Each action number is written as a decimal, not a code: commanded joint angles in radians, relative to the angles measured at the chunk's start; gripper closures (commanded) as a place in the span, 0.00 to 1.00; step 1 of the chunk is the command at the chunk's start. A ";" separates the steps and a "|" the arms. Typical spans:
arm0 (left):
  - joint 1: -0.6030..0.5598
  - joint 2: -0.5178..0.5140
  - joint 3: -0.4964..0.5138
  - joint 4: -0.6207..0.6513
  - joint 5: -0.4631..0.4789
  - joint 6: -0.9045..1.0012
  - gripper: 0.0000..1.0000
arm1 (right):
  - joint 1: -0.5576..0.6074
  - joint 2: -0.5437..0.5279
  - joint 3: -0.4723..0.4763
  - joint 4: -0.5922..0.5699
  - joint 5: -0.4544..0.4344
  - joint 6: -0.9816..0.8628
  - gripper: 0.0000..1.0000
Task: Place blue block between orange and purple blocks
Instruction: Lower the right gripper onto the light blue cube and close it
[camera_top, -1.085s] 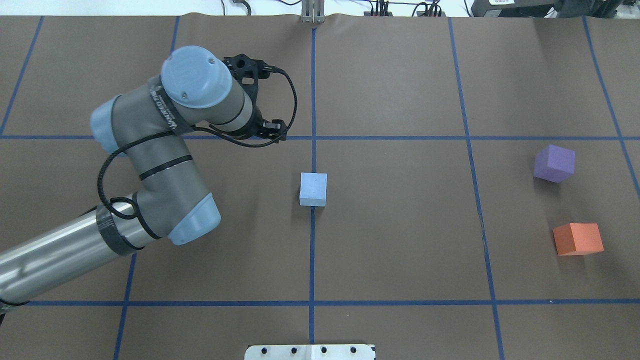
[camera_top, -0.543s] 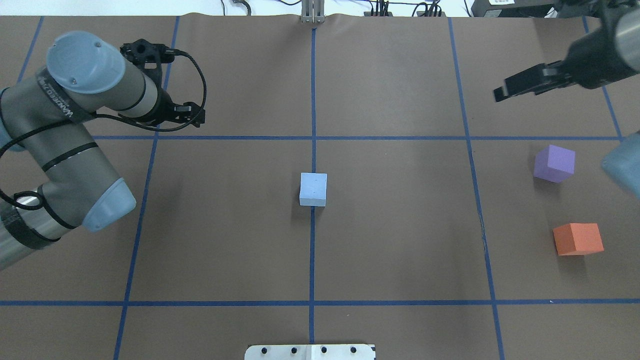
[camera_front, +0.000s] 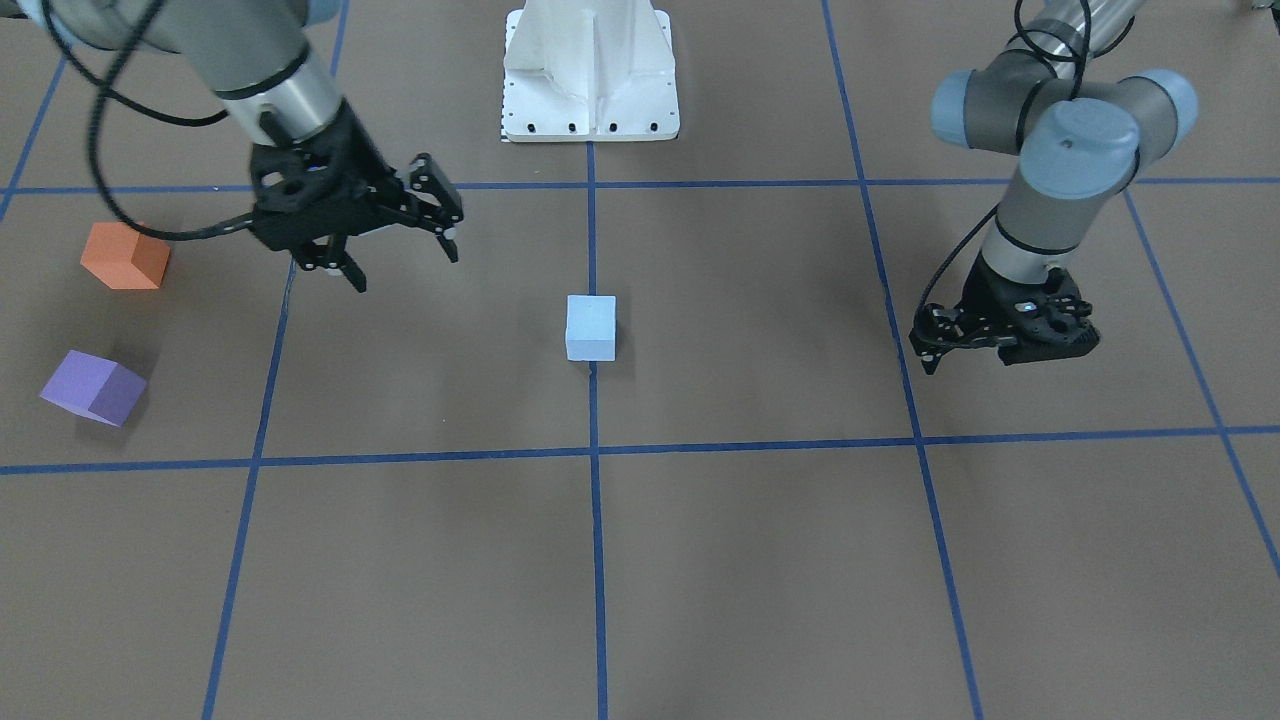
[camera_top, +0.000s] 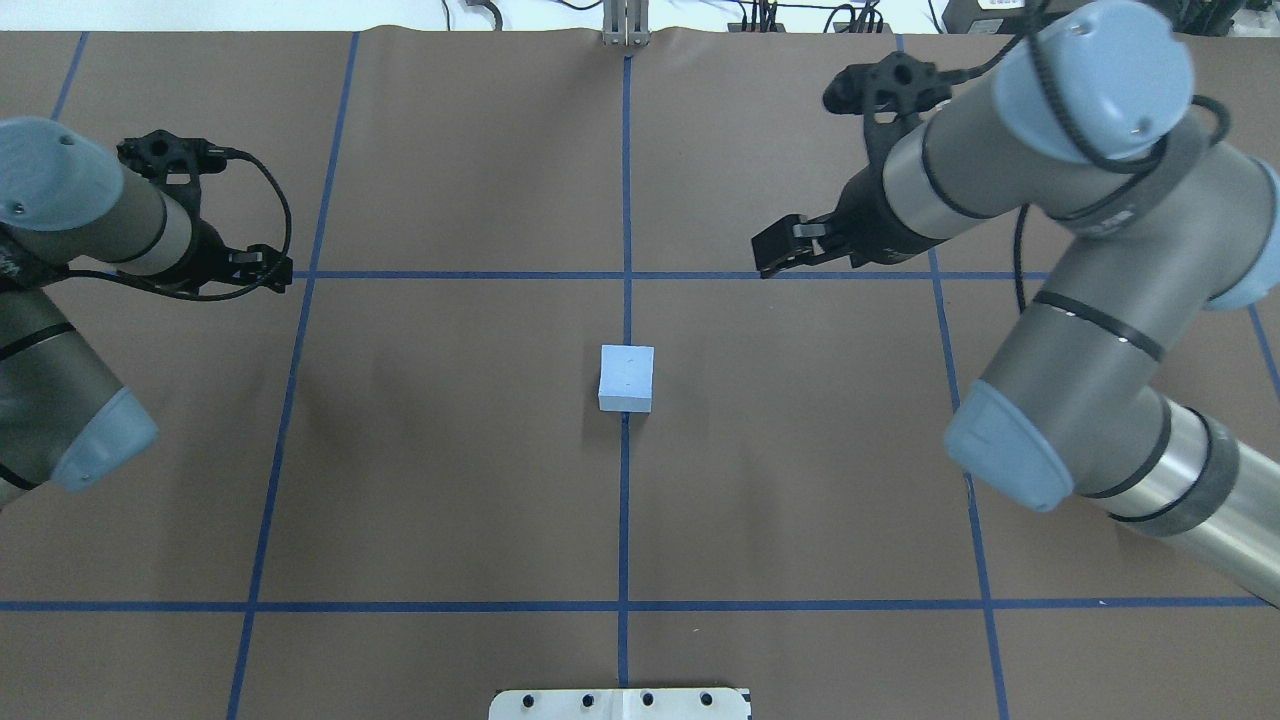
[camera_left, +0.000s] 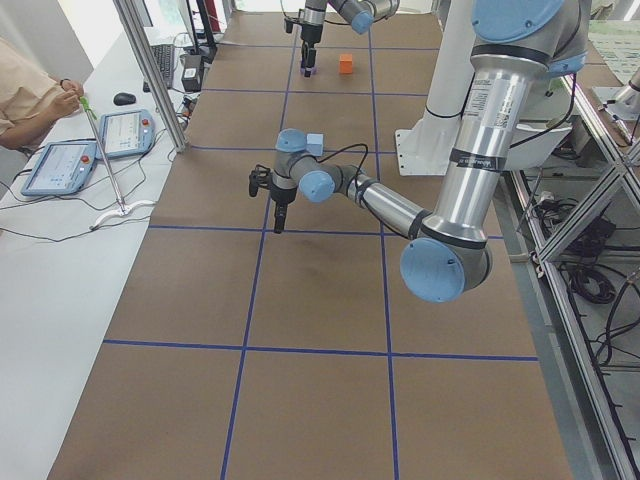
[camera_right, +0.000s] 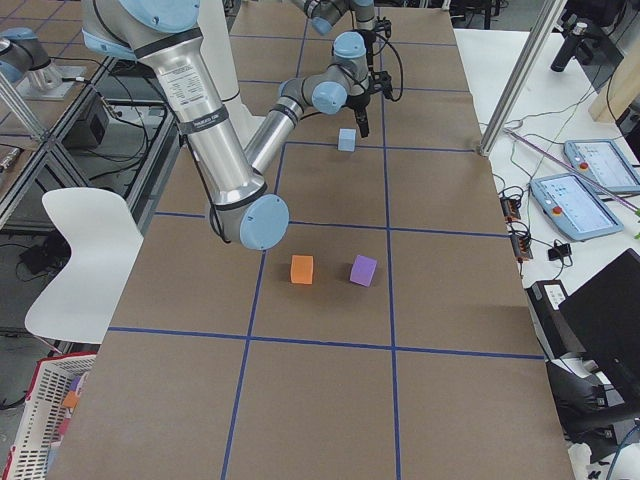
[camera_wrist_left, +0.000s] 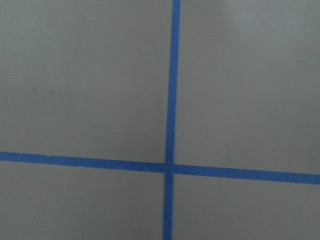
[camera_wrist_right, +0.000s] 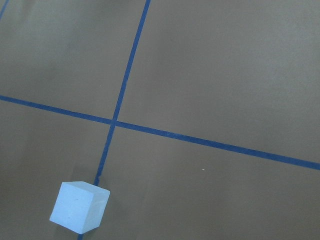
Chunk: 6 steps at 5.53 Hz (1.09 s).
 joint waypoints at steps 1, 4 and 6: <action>-0.308 0.165 0.012 -0.003 -0.251 0.516 0.00 | -0.121 0.191 -0.208 -0.052 -0.111 0.102 0.00; -0.656 0.206 0.023 0.319 -0.325 1.086 0.00 | -0.189 0.318 -0.452 -0.035 -0.158 0.187 0.00; -0.654 0.205 0.029 0.319 -0.326 1.087 0.00 | -0.224 0.308 -0.534 0.079 -0.187 0.213 0.00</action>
